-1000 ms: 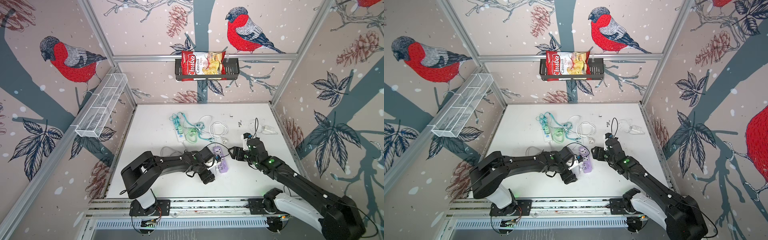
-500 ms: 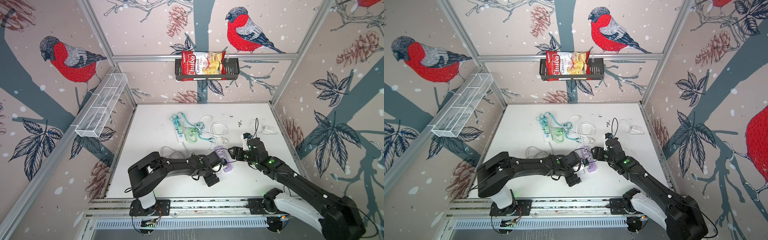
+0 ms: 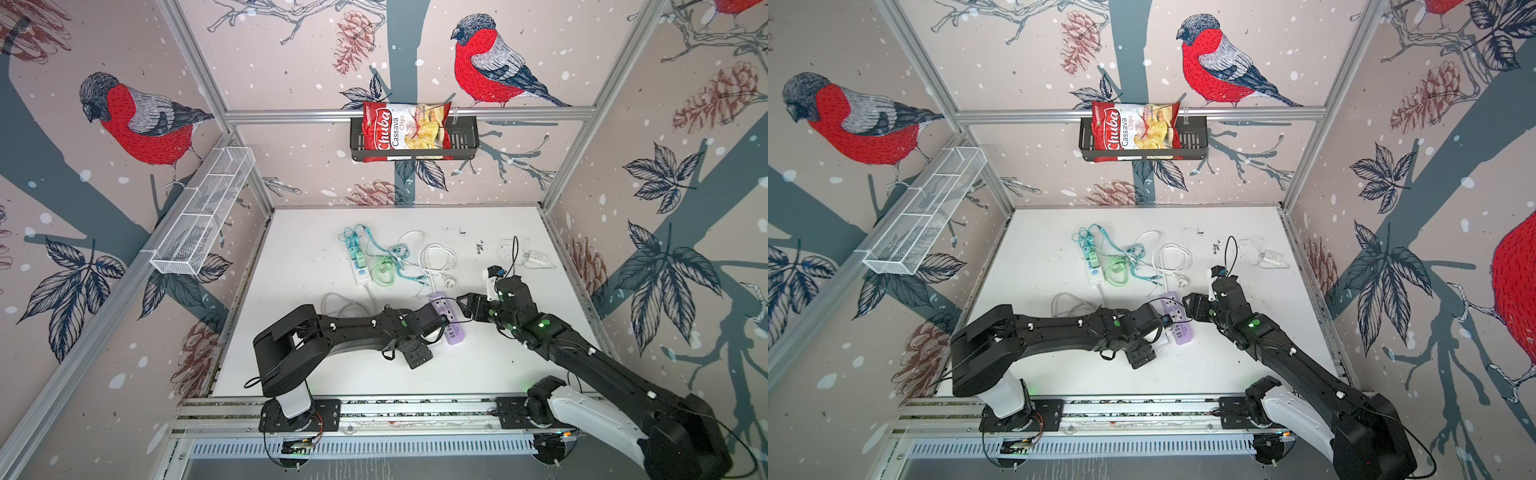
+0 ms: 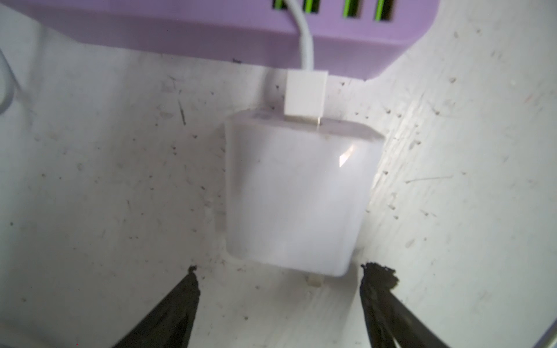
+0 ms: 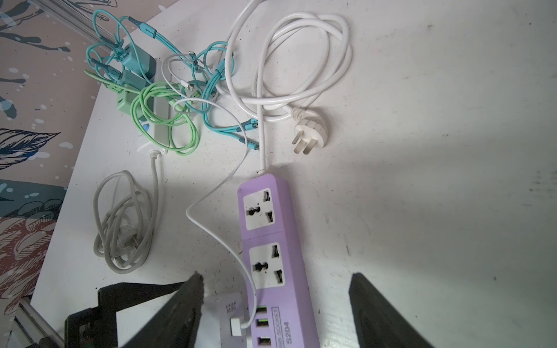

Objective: Insert the plug

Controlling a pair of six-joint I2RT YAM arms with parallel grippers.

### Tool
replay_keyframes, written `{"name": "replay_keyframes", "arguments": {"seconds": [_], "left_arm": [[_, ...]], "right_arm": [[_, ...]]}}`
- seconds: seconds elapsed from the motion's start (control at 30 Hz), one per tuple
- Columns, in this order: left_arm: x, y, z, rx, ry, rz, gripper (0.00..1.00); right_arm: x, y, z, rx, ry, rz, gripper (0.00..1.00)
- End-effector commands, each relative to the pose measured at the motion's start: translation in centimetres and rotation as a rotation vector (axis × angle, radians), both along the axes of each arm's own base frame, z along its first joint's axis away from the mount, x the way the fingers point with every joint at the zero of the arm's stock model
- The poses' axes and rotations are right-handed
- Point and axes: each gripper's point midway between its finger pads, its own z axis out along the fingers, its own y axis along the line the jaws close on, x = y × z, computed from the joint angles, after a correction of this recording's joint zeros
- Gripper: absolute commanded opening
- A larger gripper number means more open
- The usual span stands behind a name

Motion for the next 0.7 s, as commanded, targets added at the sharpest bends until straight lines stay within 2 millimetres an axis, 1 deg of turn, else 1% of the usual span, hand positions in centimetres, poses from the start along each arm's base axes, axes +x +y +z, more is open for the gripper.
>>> {"name": "replay_keyframes", "arguments": {"seconds": [0.0, 0.13, 0.23, 0.33, 0.53, 0.67], "left_arm": [[0.4, -0.9, 0.2, -0.009, -0.033, -0.042, 0.83], [0.2, -2.3, 1.0, -0.071, -0.040, -0.101, 0.83], [0.2, -2.4, 1.0, -0.080, -0.049, -0.112, 0.83], [0.0, -2.4, 0.6, -0.082, -0.042, -0.131, 0.82], [-0.2, -2.5, -0.4, -0.086, -0.033, -0.132, 0.75], [0.0, -2.5, -0.7, -0.097, -0.048, -0.128, 0.75]], "right_arm": [[0.3, 0.2, 0.8, 0.018, -0.025, -0.004, 0.77], [0.3, 0.1, 0.8, 0.015, -0.021, -0.005, 0.77], [0.3, 0.1, 0.8, 0.016, -0.022, -0.007, 0.77], [0.4, 0.1, 1.0, 0.019, -0.028, -0.010, 0.77], [0.4, 0.0, 1.2, 0.019, -0.030, -0.018, 0.77], [0.4, -0.2, 1.4, 0.023, -0.036, -0.025, 0.76]]}}
